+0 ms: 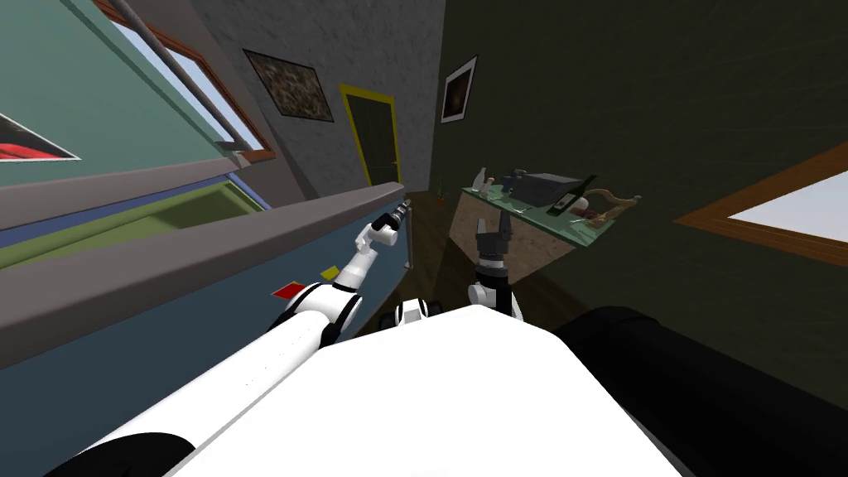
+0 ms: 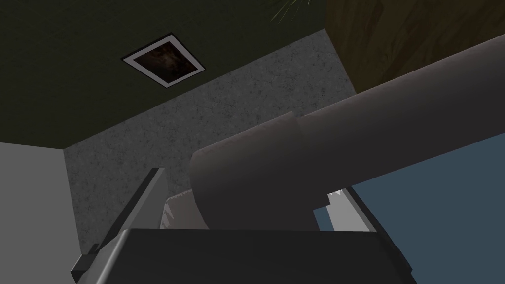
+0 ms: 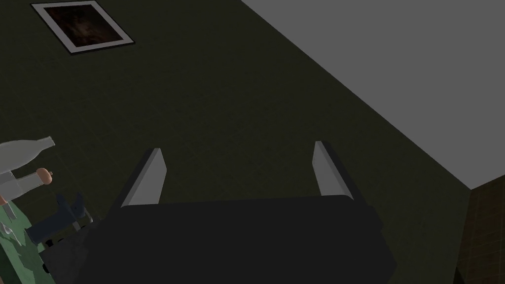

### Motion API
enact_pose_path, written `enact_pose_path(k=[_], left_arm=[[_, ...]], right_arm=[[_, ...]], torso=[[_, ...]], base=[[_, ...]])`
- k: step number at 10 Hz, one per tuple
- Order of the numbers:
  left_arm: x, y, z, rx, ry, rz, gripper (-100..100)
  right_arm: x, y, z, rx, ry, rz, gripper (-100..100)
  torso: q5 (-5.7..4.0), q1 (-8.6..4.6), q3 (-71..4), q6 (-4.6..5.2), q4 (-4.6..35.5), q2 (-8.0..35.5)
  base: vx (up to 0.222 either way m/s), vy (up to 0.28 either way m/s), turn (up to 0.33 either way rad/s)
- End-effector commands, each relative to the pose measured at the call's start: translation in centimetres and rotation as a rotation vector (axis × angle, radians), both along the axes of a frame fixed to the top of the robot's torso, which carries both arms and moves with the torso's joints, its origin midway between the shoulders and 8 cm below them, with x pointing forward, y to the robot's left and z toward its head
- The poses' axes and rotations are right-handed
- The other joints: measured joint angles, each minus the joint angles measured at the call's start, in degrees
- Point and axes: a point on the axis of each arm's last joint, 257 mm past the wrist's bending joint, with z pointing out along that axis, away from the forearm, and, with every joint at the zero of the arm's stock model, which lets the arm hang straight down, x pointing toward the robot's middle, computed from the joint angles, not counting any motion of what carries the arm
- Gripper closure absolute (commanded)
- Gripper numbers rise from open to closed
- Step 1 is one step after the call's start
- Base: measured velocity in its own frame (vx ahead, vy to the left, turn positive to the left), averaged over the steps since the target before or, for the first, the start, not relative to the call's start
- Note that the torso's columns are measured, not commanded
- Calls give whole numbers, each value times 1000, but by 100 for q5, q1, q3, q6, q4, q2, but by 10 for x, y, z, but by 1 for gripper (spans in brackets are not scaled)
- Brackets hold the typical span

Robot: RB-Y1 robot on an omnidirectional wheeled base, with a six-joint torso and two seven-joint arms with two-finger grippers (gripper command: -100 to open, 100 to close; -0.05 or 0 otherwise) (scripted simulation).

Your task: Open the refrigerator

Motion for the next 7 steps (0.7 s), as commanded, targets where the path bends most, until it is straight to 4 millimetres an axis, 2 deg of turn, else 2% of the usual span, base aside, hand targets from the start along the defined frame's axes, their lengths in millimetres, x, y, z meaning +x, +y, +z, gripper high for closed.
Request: enact_pose_path(k=[1,2,4,5,6,7], left_arm=[[4,19,15,-10,-15,26,-100],[8,29,19,-2,-28,44,-100],[9,31,20,27,-44,49,-100],[12,50,17,6,-16,71,-100],[15,59,21,14,-27,88,-100],[15,59,21,36,-37,89,-100]], right_arm=[[0,0,0,0,0,0,0],[0,0,0,0,0,0,0],[0,0,0,0,0,0,0],[0,0,0,0,0,0,0],[0,0,0,0,0,0,0],[0,0,0,0,0,0,0]], torso=[[2,6,2,-17,1,2],[1,4,3,7,-2,5],[-2,5,3,-12,10,4],[-1,8,7,-14,10,9],[-5,-4,8,20,4,12],[-8,-9,5,4,4,7]], base=[[-29,11,-294],[-41,28,-192],[-13,7,-9],[-23,16,-319],[-42,32,-222],[-24,14,-10]])
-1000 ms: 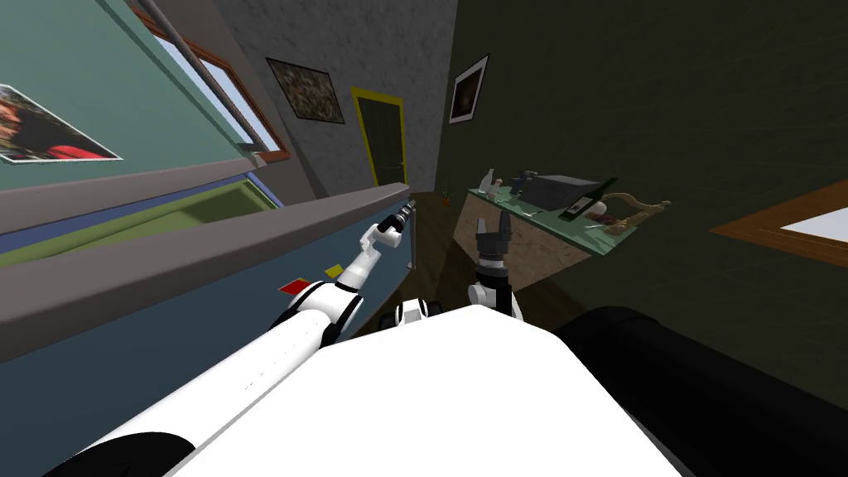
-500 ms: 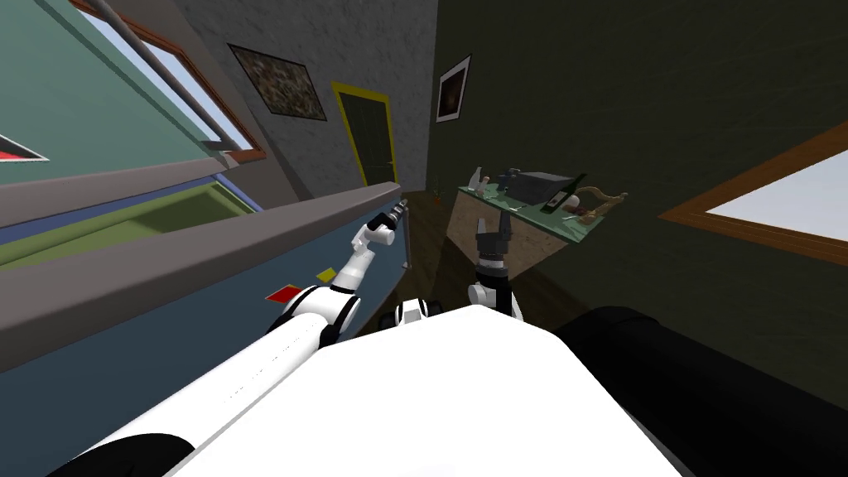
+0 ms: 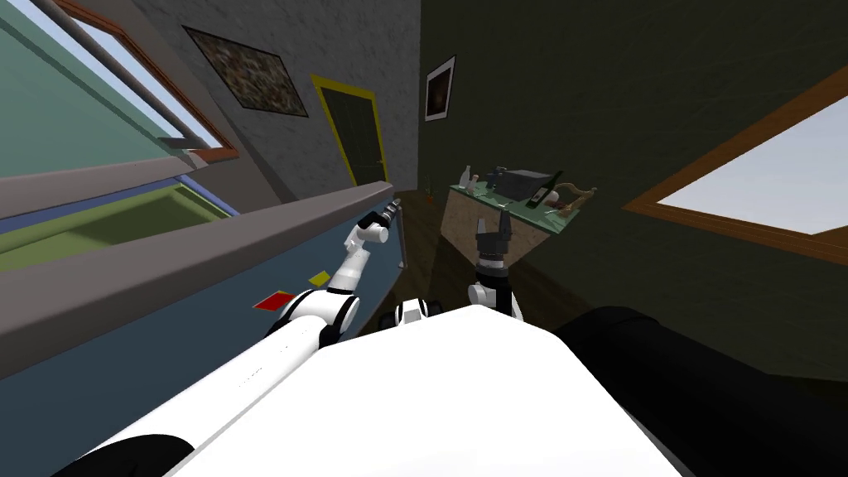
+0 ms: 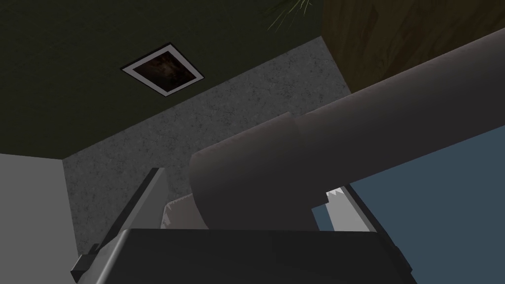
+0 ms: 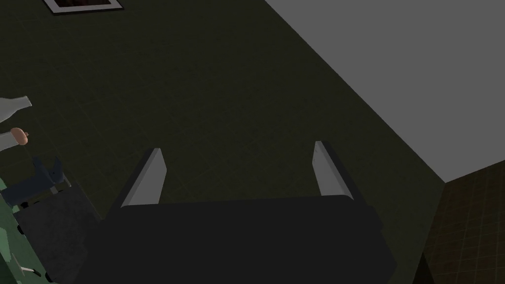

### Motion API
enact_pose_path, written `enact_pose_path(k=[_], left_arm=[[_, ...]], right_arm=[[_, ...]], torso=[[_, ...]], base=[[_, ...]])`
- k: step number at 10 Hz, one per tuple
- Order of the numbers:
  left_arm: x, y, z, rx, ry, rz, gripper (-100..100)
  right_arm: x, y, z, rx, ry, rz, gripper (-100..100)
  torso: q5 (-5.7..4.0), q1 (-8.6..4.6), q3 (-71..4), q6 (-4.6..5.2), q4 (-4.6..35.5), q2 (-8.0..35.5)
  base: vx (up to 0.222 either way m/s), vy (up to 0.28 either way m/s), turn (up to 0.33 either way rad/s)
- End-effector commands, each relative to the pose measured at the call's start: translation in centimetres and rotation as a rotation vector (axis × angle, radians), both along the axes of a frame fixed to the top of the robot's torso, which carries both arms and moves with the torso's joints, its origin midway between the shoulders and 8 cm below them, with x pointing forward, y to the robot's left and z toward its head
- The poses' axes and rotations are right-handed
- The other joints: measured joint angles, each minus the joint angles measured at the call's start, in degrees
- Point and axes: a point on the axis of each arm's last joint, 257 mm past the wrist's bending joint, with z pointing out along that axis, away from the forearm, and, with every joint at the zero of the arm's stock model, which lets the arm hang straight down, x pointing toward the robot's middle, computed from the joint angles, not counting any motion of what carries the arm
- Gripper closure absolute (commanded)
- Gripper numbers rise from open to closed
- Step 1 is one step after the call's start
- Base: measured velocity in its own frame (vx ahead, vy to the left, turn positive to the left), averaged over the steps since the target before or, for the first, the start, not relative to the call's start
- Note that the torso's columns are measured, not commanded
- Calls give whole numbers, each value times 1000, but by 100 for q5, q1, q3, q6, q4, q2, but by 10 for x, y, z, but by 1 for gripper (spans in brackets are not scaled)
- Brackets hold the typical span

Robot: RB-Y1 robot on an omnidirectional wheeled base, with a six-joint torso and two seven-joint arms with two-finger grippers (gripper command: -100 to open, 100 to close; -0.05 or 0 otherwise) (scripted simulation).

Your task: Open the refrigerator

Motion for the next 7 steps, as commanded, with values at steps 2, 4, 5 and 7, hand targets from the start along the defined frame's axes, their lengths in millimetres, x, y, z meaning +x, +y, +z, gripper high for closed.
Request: enact_pose_path(k=[2,4,5,7], left_arm=[[3,3,-5,18,1,5,0],[3,2,-14,20,18,5,0],[2,2,-17,21,24,4,0],[2,1,-21,21,32,3,0]], right_arm=[[0,0,0,0,0,0,0],[0,0,0,0,0,0,0],[0,0,0,0,0,0,0],[0,0,0,0,0,0,0]], torso=[[7,16,-6,-22,-19,-10],[12,29,-25,-23,-45,-38],[13,31,-32,-23,-54,-48],[14,30,-41,-21,-67,-62]], base=[[3,-2,-7],[3,-5,-14],[2,-5,-12],[1,-2,-5]])
